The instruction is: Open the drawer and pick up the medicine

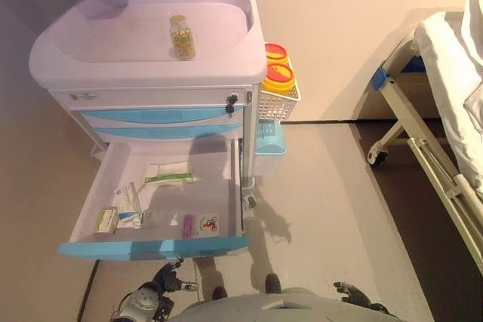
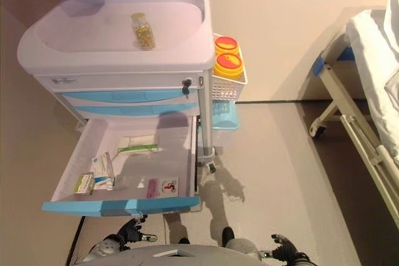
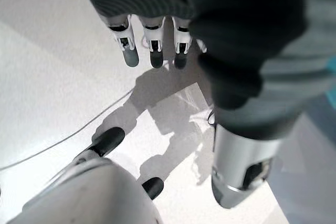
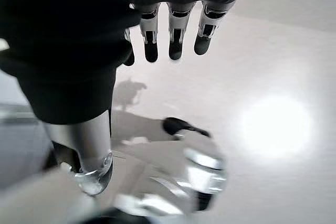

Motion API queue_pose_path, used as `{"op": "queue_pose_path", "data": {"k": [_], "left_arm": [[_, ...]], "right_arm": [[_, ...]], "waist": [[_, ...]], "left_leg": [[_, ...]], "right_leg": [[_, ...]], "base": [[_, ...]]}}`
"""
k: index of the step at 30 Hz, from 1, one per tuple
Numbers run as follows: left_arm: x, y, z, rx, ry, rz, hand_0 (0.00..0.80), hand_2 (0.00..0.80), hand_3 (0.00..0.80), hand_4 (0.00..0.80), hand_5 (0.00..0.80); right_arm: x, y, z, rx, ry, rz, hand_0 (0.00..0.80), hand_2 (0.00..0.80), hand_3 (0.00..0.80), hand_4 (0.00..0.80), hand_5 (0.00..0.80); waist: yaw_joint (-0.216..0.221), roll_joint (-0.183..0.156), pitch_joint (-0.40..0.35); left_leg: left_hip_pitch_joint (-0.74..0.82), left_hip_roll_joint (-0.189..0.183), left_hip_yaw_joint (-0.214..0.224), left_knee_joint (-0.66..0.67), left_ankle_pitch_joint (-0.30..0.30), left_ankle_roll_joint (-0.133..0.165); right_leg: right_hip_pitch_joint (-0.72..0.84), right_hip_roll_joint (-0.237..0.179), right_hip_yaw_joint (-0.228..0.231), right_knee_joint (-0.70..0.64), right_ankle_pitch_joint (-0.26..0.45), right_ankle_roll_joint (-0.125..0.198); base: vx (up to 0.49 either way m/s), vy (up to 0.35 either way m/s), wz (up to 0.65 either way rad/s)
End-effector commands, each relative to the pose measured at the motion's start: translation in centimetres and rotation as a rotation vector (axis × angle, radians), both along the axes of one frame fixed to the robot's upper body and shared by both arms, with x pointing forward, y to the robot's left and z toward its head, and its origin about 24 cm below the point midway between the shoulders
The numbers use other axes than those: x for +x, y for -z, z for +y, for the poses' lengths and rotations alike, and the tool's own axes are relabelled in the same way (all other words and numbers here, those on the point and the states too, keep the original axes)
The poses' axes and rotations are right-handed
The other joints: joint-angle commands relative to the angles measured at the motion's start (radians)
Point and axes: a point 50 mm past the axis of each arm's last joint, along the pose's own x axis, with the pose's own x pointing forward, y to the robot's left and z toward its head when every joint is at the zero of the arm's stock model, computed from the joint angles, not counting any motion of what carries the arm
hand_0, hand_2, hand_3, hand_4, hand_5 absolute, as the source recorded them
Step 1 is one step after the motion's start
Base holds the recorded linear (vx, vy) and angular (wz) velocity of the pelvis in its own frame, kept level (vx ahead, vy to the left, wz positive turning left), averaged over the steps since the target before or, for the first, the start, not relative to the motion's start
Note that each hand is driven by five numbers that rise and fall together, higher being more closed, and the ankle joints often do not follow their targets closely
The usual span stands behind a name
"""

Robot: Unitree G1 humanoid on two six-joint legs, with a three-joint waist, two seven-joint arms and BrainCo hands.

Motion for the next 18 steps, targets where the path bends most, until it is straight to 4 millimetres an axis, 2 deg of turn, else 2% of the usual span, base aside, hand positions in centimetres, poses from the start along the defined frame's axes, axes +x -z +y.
{"op": "queue_pose_path", "data": {"k": [1,2,5,9,14,18], "left_arm": [[5.1,-2.5,0.4,0.008,0.010,-0.209,0.000,0.000,0.000,0.000,0.000],[6.8,-3.5,0.5,0.011,0.012,-0.275,0.000,0.000,0.000,0.000,0.000],[10.1,-6.1,0.8,0.044,0.029,-0.426,0.000,0.000,0.000,0.000,0.000],[13.5,-10.1,1.7,0.163,0.055,-0.630,0.000,0.000,0.000,0.000,0.000],[15.8,-14.2,3.0,0.351,0.083,-0.805,0.000,0.000,0.000,0.000,0.000],[17.1,-16.7,4.3,0.452,0.066,-0.892,0.000,0.000,0.000,0.000,0.000]], "right_arm": [[4.0,-1.2,0.0,-0.029,-0.138,-0.111,0.000,0.000,0.000,0.000,0.000],[5.4,-1.8,-0.4,-0.044,-0.155,-0.154,0.000,0.000,0.000,0.000,0.000],[8.1,-3.2,-1.1,-0.082,-0.185,-0.231,0.000,0.000,0.000,0.000,0.000],[9.9,-4.5,-2.0,-0.101,-0.149,-0.298,0.000,0.000,0.000,0.000,0.000],[9.9,-4.9,-2.2,-0.106,-0.131,-0.325,0.000,0.000,0.000,0.000,0.000],[8.9,-4.6,-2.5,-0.121,-0.131,-0.304,0.000,0.000,0.000,0.000,0.000]], "waist": [[-0.001,-0.010,0.106],[-0.002,-0.007,0.147],[0.003,-0.002,0.214],[0.015,0.000,0.259],[0.020,-0.008,0.279],[0.006,-0.021,0.285]], "left_leg": [[-0.135,-0.011,-0.080,0.236,-0.191,0.030],[-0.182,-0.013,-0.076,0.272,-0.191,0.034],[-0.292,-0.013,-0.069,0.343,-0.181,0.042],[-0.411,-0.022,-0.069,0.427,-0.181,0.050],[-0.504,-0.033,-0.075,0.506,-0.193,0.057],[-0.534,-0.033,-0.064,0.548,-0.210,0.063]], "right_leg": [[-0.120,-0.051,-0.015,0.271,-0.170,0.033],[-0.167,-0.051,-0.010,0.314,-0.179,0.025],[-0.282,-0.044,0.001,0.419,-0.195,0.009],[-0.395,-0.028,0.013,0.513,-0.213,-0.009],[-0.476,-0.013,0.022,0.560,-0.213,-0.021],[-0.506,-0.008,0.035,0.574,-0.206,-0.023]], "base": [[-0.264,0.123,-0.11],[-0.282,0.129,-0.10],[-0.214,0.115,-0.11],[-0.095,0.090,-0.13],[-0.007,0.048,-0.02],[0.054,0.053,-0.08]]}}
